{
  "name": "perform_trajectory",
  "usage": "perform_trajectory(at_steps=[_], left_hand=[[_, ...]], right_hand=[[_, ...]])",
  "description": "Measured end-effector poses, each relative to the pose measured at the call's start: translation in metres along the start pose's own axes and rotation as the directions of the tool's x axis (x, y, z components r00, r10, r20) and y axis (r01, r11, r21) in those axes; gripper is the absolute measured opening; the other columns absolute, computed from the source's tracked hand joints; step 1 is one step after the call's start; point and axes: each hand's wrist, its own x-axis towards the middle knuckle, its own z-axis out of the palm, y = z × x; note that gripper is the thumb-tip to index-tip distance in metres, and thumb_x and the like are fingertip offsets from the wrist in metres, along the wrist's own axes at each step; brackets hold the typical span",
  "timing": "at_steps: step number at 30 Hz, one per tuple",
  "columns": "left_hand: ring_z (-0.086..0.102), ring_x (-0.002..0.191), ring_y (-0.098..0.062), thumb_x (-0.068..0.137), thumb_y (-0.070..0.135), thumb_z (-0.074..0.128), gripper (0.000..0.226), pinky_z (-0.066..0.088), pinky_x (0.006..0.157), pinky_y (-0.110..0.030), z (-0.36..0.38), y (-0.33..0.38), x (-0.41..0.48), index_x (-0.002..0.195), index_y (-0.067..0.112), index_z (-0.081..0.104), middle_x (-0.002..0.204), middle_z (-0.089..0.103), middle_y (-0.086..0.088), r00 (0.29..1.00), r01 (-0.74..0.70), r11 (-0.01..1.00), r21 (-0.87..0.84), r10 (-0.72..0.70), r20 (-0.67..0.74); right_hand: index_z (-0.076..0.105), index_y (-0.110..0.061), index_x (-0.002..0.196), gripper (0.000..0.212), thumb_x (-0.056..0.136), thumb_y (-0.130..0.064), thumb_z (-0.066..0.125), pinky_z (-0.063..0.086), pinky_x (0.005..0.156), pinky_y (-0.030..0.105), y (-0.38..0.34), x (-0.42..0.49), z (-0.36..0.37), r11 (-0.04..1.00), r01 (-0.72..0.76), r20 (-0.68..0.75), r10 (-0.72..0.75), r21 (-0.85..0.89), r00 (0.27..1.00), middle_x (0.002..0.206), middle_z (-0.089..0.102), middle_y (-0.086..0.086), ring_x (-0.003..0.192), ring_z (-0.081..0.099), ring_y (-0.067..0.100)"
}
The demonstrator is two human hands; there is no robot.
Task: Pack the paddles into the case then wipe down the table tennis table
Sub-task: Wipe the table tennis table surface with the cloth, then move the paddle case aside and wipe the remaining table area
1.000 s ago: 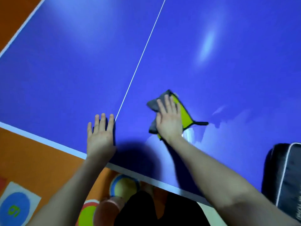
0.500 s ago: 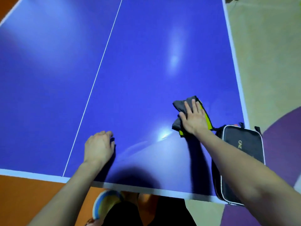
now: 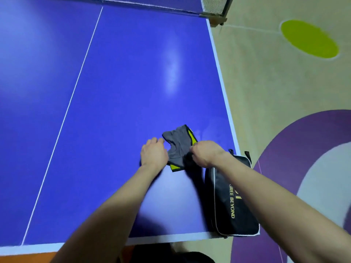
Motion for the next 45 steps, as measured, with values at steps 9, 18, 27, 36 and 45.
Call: perform_trajectory(at_steps=[9,18,27,36,45], left_hand=[[0.061,0.112,-0.039,0.080,0.031,0.072,0.031,0.055,0.087,-0.044,0.010,0.027,0.093,0.105,0.013,0.064,0.118,0.066,-0.015,0.967,0.190,0.965,-0.179,-0.153,0.206],[0.051,0.067,-0.022,0.074,0.003,0.070,0.045,0.046,0.062,-0.041,-0.074,0.104,0.055,0.102,0.029,0.045,0.073,0.059,0.004,0.962,-0.268,0.857,-0.440,0.261,-0.077],[0.061,0.123,-0.024,0.083,0.046,0.083,0.061,0.052,0.096,-0.042,-0.013,0.188,0.016,0.133,0.024,0.056,0.132,0.062,0.003,0.990,-0.127,0.992,-0.010,0.127,0.058],[0.059,0.131,-0.030,0.068,0.051,0.098,0.101,0.050,0.103,-0.042,0.069,0.215,0.007,0.149,0.018,0.048,0.141,0.062,-0.006,0.909,-0.081,0.963,0.256,-0.033,0.415],[0.058,0.115,-0.025,0.038,0.074,0.098,0.108,0.052,0.098,-0.043,0.073,0.209,0.002,0.121,0.023,0.051,0.123,0.062,0.000,0.904,0.095,0.987,0.130,-0.140,0.404]], right_hand=[[0.064,-0.016,0.129,0.029,0.107,-0.029,0.050,0.051,0.082,0.041,0.042,-0.002,0.000,0.998,-0.041,-0.037,0.043,0.055,0.998,0.125,0.066,0.010,0.118,0.065,0.037],[0.056,-0.032,0.153,0.081,0.082,-0.050,0.091,0.033,0.121,0.050,0.105,0.035,-0.045,0.801,0.148,-0.263,0.012,0.580,0.965,0.148,0.066,0.001,0.154,0.044,0.026],[0.061,-0.021,0.096,0.019,0.092,-0.039,0.068,0.039,0.069,0.041,0.262,-0.072,0.016,0.814,0.025,-0.484,0.321,0.581,0.814,0.084,0.064,0.011,0.090,0.058,0.037],[0.062,-0.025,0.093,0.019,0.100,-0.042,0.067,0.053,0.073,0.044,0.315,-0.120,0.118,0.751,-0.129,-0.263,0.380,0.648,0.887,0.092,0.071,0.005,0.090,0.068,0.037],[0.065,-0.024,0.107,0.018,0.107,-0.042,0.059,0.045,0.074,0.043,0.284,-0.117,0.118,0.817,0.018,-0.311,0.199,0.577,0.929,0.097,0.058,0.002,0.095,0.064,0.037]])
